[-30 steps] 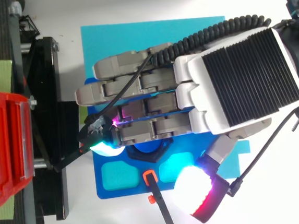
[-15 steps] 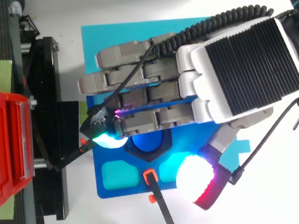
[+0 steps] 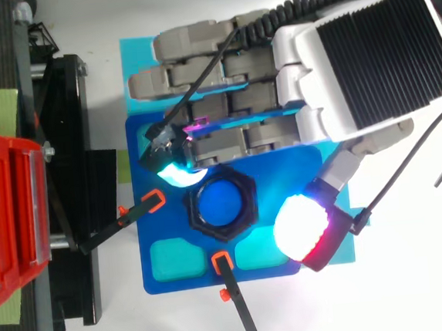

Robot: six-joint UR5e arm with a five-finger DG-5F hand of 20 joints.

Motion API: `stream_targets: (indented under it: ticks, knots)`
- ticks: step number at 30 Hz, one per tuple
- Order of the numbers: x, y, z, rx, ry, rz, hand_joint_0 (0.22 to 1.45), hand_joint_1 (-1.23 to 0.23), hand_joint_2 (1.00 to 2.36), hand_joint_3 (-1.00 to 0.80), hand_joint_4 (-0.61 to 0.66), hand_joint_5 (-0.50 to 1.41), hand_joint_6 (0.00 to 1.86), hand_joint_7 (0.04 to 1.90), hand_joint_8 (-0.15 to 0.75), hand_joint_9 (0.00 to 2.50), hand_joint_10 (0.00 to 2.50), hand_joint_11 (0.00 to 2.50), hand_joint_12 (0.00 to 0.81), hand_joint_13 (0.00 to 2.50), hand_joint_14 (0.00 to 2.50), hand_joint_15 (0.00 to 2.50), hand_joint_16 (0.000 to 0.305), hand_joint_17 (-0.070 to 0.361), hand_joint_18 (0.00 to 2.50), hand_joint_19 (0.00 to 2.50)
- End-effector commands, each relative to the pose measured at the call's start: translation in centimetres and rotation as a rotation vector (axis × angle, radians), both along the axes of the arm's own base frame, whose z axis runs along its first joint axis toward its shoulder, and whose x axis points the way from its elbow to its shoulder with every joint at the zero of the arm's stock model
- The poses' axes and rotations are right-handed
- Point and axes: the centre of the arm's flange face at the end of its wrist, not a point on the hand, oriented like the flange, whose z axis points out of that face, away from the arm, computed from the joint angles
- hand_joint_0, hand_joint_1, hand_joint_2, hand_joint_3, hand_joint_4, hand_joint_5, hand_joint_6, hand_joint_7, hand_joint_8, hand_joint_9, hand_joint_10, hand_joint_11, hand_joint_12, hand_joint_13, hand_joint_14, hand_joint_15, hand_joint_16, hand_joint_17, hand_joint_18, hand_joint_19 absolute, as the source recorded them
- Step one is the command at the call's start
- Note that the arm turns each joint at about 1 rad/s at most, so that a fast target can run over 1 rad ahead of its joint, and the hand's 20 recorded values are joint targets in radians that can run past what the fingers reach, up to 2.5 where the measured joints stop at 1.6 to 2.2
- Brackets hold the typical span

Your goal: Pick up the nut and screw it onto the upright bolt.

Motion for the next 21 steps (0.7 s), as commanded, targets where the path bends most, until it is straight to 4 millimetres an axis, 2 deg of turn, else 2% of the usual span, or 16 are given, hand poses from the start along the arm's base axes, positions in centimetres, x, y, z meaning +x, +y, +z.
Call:
stream_targets:
  ticks: [1,7,9,12,16,19,21]
  knots:
    - [-0.1,-0.6,0.3,-0.001,-0.006,0.004,0.51,-0.10,1.00,-0.50,0.15,-0.01,0.50,1.44,0.248,0.50,0.00,0.00,0.314,0.17,0.00,0.00,0.035,0.079,0.00,0.00]
    - [-0.1,-1.2,0.7,-0.003,-0.006,0.003,0.51,-0.10,1.00,-0.50,0.15,0.01,0.50,1.50,0.251,0.58,0.00,0.00,0.305,0.24,0.00,0.00,0.033,0.073,0.00,0.00]
    - [-0.1,-1.3,0.7,-0.003,-0.006,0.001,0.52,-0.11,1.00,-0.50,0.15,0.01,0.57,1.35,0.252,0.63,0.00,0.00,0.300,0.28,0.00,0.00,0.031,0.070,0.00,0.00]
    - [-0.1,-1.6,0.7,-0.003,-0.008,-0.004,0.52,-0.11,1.00,-0.50,0.15,0.02,0.59,1.29,0.216,0.70,0.00,0.00,0.279,0.33,0.00,0.00,0.029,0.065,0.00,0.00]
    - [0.0,-2.1,1.4,-0.004,-0.017,-0.001,0.52,-0.11,1.00,-0.50,0.15,0.02,0.59,1.29,0.191,0.75,0.00,0.00,0.254,0.37,0.00,0.00,0.026,0.059,0.00,0.00]
    - [0.1,-2.5,2.5,-0.005,-0.026,0.010,0.52,-0.11,1.00,-0.50,0.14,0.03,0.50,1.47,0.197,0.75,0.00,0.00,0.255,0.37,0.00,0.00,0.026,0.058,0.00,0.00]
    - [0.2,-2.6,3.1,-0.005,-0.028,0.013,0.52,-0.11,1.00,-0.50,0.14,0.02,0.50,1.46,0.207,0.75,0.00,0.00,0.265,0.36,0.00,0.00,0.026,0.059,0.00,0.00]
